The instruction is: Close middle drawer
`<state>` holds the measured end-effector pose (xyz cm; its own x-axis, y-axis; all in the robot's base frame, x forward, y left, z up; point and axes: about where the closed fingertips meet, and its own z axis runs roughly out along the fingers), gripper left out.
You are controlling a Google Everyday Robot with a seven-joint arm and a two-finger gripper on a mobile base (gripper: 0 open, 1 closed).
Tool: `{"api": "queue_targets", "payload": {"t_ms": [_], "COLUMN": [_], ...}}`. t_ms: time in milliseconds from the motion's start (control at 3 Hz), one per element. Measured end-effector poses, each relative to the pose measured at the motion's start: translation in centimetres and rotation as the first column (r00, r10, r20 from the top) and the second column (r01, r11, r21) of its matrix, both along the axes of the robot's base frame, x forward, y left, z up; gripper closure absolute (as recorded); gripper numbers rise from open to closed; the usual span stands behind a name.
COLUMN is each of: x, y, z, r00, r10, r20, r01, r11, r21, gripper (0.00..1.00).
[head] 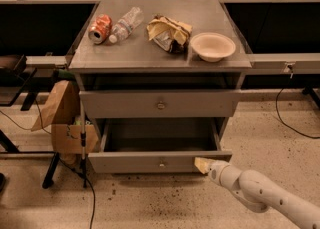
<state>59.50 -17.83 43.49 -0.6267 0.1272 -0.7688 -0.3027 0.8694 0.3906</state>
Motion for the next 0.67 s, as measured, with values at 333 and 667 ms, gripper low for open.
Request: {"api": "queue_targets", "payload": {"t_ms": [333, 667], "x": [0.09, -0.04], "y": [0.04, 0.04], "z": [-0.02, -0.02], "r00": [1.0000, 1.0000], "r10": [0.003, 0.003], "r20": [0.007, 0.008], "r01": [-0.003, -0.003], "r11": [1.000, 1.000], "r21": [0.002, 0.002], "gripper": [1.00, 1.00]}}
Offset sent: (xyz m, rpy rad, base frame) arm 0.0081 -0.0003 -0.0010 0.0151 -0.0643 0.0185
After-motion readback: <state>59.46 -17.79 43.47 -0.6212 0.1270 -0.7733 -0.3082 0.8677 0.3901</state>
